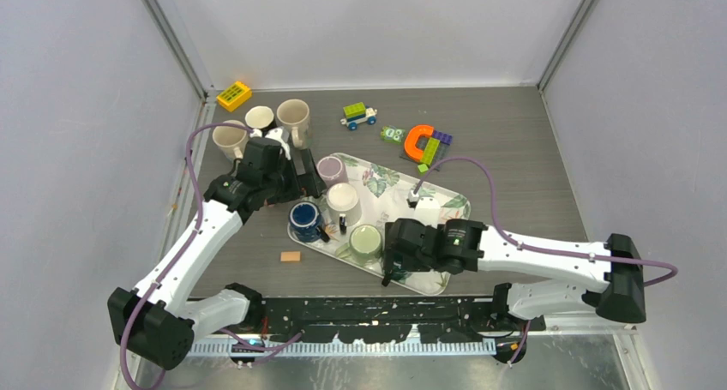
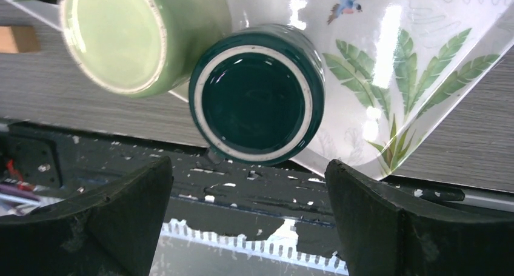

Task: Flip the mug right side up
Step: Turn over the cup on the tray.

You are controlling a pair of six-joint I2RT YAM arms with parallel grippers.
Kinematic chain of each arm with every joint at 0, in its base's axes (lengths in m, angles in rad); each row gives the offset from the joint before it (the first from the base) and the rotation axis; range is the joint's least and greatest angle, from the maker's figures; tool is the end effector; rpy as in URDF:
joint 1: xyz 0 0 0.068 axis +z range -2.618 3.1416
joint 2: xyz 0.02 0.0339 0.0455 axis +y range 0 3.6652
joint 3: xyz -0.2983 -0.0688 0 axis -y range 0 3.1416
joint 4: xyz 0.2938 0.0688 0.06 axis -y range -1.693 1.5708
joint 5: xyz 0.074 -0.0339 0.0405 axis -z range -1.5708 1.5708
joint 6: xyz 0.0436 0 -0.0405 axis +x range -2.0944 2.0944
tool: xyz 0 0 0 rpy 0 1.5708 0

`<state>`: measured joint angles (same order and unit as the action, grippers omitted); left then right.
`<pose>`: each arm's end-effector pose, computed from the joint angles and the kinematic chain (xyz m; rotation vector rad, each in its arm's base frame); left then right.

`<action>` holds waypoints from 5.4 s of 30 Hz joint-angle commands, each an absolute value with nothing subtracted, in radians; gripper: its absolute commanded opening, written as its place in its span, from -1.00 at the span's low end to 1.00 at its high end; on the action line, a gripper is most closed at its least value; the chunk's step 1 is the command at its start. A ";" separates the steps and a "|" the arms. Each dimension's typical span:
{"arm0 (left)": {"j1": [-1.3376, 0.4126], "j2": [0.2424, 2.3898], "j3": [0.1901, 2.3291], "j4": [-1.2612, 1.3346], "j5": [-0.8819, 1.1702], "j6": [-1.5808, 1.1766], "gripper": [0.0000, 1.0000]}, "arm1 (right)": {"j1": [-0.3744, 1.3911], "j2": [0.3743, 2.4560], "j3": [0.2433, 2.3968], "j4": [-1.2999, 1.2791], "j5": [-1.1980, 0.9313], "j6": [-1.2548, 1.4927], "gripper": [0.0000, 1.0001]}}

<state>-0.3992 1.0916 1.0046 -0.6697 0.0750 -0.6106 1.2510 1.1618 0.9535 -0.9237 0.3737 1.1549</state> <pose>0.2436 -0.1063 0.3318 -0.2147 2.3913 -0.5795 0.0937 0.2322 0.2814 -0.0155 2.6187 0.3665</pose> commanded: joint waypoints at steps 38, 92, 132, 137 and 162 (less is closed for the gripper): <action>-0.403 1.095 1.032 -0.677 0.059 -0.573 0.99 | 0.842 1.240 0.893 -0.780 0.347 0.834 1.00; -0.403 1.012 1.045 -0.687 0.096 -0.517 1.00 | 1.025 1.109 1.005 -1.101 0.365 1.172 1.00; -0.402 1.066 1.057 -0.684 0.139 -0.527 0.99 | 0.905 1.153 0.819 -0.752 0.330 0.998 1.00; -0.402 1.067 1.055 -0.681 0.139 -0.536 0.99 | 0.812 1.176 0.827 -0.700 0.298 0.893 1.00; -0.402 1.090 1.054 -0.657 0.174 -0.525 0.99 | 0.918 1.139 0.932 -0.946 0.378 1.117 1.00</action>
<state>-0.3992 1.0885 1.0153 -0.6941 0.1448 -0.5396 0.8665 1.1568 0.9188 -0.9318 0.3290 1.0027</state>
